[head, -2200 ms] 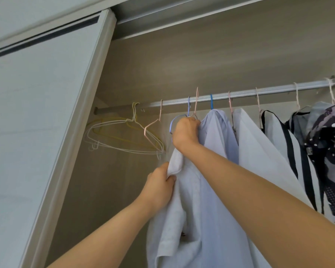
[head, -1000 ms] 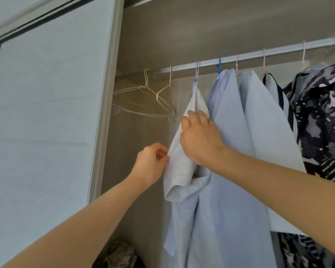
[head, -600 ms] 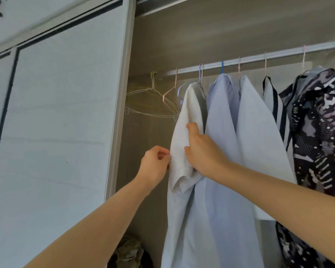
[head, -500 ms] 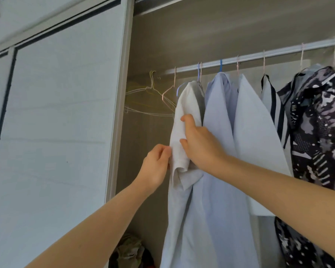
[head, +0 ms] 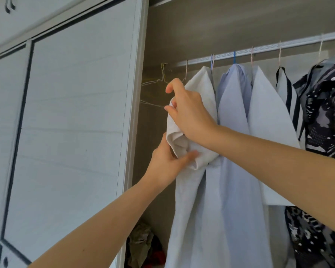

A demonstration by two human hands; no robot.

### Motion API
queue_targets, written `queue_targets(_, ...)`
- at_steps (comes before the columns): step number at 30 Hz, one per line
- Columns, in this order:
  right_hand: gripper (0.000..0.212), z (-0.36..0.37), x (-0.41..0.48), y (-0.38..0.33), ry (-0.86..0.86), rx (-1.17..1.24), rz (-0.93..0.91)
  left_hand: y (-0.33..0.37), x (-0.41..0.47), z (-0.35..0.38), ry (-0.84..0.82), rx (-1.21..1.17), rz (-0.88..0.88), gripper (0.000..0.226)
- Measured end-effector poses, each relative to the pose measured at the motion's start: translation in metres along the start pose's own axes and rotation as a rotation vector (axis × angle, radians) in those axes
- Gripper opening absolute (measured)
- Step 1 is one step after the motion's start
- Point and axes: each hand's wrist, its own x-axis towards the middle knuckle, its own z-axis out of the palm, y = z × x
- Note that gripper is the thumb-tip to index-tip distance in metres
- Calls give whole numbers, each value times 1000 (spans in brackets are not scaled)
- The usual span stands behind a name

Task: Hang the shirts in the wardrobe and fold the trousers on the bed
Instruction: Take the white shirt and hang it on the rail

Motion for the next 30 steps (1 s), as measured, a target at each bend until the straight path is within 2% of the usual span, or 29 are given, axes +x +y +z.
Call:
queue_targets(1, 31, 1, 2, -1, 0, 24, -3, 1, 0, -1, 51, -21, -4, 35)
queue_targets(2, 29, 1, 3, -1, 2, 45, -4, 1, 0, -3, 96, -63, -23, 25)
queue_targets(4, 24, -1, 2, 1, 11, 42, 4, 2, -1, -7, 141, -191, -70, 20)
queue_targets(8, 25, -2, -7, 24, -86, -218, 3, 6, -3, -14, 219, -359, -162, 20)
queue_targets(12, 32, 7, -25, 40, -266, -313, -53, 5, 6, -30, 363, -176, -106, 14)
queue_targets(14, 34, 12, -37, 42, -300, -339, -96, 0, 12, -42, 429, 33, -60, 10)
queue_targets(16, 39, 18, -50, 44, -315, -396, -136, -5, 16, -51, 466, 129, -80, 9)
queue_targets(21, 57, 31, -81, 50, -310, -591, -162, -9, 11, -59, 426, 230, -131, 15)
queue_targets(23, 55, 37, -90, 53, -332, -639, -156, -9, 9, -60, 401, 233, -144, 15)
queue_targets(30, 51, 52, -91, 53, -224, -698, -63, -7, 9, -66, 307, 302, -154, 21)
